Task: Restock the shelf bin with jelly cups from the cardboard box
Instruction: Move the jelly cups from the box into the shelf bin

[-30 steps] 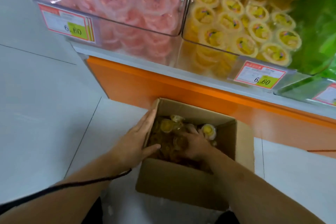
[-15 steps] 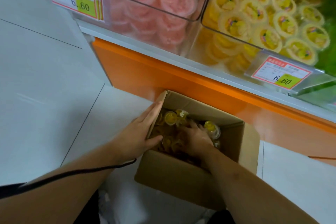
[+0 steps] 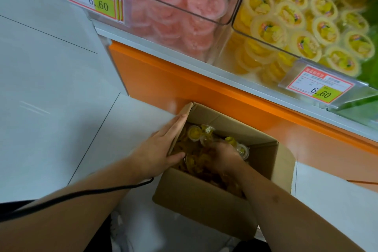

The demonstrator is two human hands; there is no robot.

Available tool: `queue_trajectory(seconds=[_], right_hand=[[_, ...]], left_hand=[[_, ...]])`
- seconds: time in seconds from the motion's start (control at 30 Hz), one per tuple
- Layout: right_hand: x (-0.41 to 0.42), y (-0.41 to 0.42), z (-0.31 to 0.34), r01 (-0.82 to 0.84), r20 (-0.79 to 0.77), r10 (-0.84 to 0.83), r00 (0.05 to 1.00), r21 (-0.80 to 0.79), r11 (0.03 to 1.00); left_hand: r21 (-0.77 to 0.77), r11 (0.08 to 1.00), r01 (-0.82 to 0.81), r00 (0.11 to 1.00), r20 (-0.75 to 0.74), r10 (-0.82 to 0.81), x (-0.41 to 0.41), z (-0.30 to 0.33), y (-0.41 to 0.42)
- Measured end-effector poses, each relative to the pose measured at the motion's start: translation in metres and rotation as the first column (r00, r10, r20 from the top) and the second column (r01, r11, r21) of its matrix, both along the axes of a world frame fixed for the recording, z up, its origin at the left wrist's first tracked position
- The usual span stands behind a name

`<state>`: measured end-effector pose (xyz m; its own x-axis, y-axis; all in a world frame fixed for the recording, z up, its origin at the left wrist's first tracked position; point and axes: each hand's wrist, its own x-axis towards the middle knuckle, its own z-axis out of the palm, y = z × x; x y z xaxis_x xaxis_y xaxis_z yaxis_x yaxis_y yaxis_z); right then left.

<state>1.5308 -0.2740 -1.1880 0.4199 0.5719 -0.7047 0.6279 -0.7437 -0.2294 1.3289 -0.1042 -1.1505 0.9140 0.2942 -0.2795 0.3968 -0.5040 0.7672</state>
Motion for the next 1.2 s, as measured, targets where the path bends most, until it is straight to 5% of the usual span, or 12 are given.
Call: queue_trajectory(seconds=[0.13, 0.3, 0.57, 0.9, 1.03, 1.2], right_hand=[[0.008, -0.002, 0.007, 0.043, -0.052, -0.042, 0.998, 0.018, 0.999], [0.009, -0.003, 0.026, 0.293, -0.189, -0.26, 0.947, 0.179, 0.939], [-0.004, 0.007, 0.106, 0.301, -0.327, -0.201, 0.923, 0.292, 0.908], [-0.016, -0.004, 0.281, 0.394, -0.38, -0.182, 0.907, 0.611, 0.687], [-0.012, -0.028, 0.337, 0.449, -0.465, -0.125, 0.876, 0.693, 0.564], [-0.005, -0.049, 0.367, 0.501, -0.501, -0.126, 0.856, 0.747, 0.437]], left_hand=[[0.006, 1.0, 0.002, 1.0, 0.005, -0.003, 0.001, 0.0, 0.0], [0.01, 1.0, 0.003, 1.0, -0.012, -0.003, 0.0, 0.003, 0.001], [0.204, 0.976, 0.077, 0.983, -0.179, -0.041, 0.009, 0.05, 0.008], [-0.209, 0.971, -0.114, 0.97, 0.189, 0.155, 0.056, 0.229, -0.003], [-0.242, 0.951, -0.193, 0.937, 0.242, 0.252, 0.054, 0.294, -0.003], [-0.48, 0.848, -0.224, 0.892, 0.249, 0.377, 0.054, 0.334, -0.004]])
